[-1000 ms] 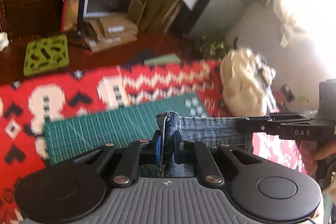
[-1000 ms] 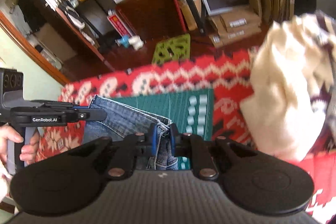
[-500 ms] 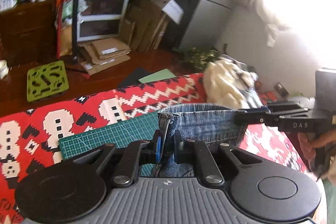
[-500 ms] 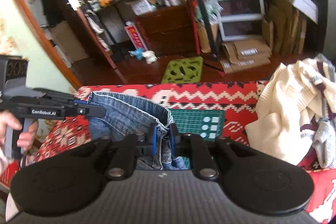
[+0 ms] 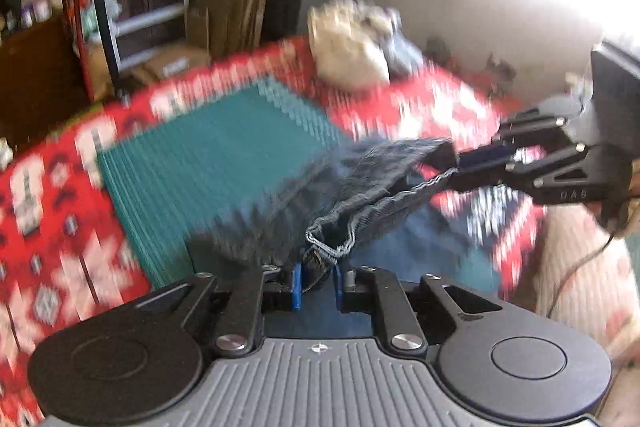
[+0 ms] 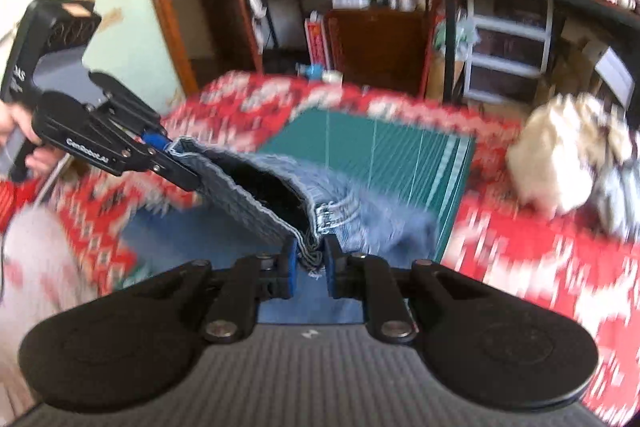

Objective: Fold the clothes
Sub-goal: 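Fold the waistband over toward the cuffed hem with both tools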

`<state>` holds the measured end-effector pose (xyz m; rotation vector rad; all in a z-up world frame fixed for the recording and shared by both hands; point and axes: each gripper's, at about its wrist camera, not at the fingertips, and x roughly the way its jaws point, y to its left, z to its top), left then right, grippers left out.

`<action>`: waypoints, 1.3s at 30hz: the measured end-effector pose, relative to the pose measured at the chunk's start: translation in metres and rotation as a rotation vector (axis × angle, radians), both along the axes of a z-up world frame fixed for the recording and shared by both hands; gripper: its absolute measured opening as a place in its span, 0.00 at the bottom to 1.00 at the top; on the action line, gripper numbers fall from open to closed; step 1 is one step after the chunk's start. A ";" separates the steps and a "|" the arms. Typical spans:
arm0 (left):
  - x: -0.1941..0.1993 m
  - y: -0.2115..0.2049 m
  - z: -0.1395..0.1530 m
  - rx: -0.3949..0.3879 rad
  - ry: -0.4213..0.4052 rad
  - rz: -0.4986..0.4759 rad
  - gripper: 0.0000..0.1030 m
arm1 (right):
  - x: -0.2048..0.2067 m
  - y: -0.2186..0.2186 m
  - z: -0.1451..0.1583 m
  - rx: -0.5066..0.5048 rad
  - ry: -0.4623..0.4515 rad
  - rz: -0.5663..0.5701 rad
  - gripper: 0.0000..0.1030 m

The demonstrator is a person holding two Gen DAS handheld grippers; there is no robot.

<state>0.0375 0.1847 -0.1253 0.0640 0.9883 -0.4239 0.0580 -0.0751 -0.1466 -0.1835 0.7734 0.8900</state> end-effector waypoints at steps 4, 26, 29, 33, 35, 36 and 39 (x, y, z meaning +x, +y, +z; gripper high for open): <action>-0.029 -0.001 -0.032 0.047 0.092 0.035 0.22 | -0.025 -0.010 -0.025 -0.043 0.047 0.006 0.20; -0.062 0.102 -0.076 -0.203 0.178 0.627 0.51 | 0.048 -0.069 -0.083 0.186 0.536 -0.435 0.33; -0.061 0.098 -0.079 -0.215 0.177 0.616 0.48 | 0.045 -0.057 -0.083 0.143 0.502 -0.398 0.24; -0.061 0.091 -0.080 -0.247 0.183 0.589 0.17 | 0.037 -0.048 -0.078 0.101 0.443 -0.374 0.15; -0.062 0.088 -0.076 -0.237 0.180 0.581 0.13 | 0.033 -0.047 -0.074 0.091 0.437 -0.364 0.14; -0.064 0.088 -0.074 -0.234 0.183 0.582 0.12 | 0.030 -0.049 -0.074 0.094 0.446 -0.362 0.14; -0.074 0.084 -0.069 -0.238 0.208 0.558 0.12 | 0.023 -0.054 -0.072 0.092 0.471 -0.355 0.14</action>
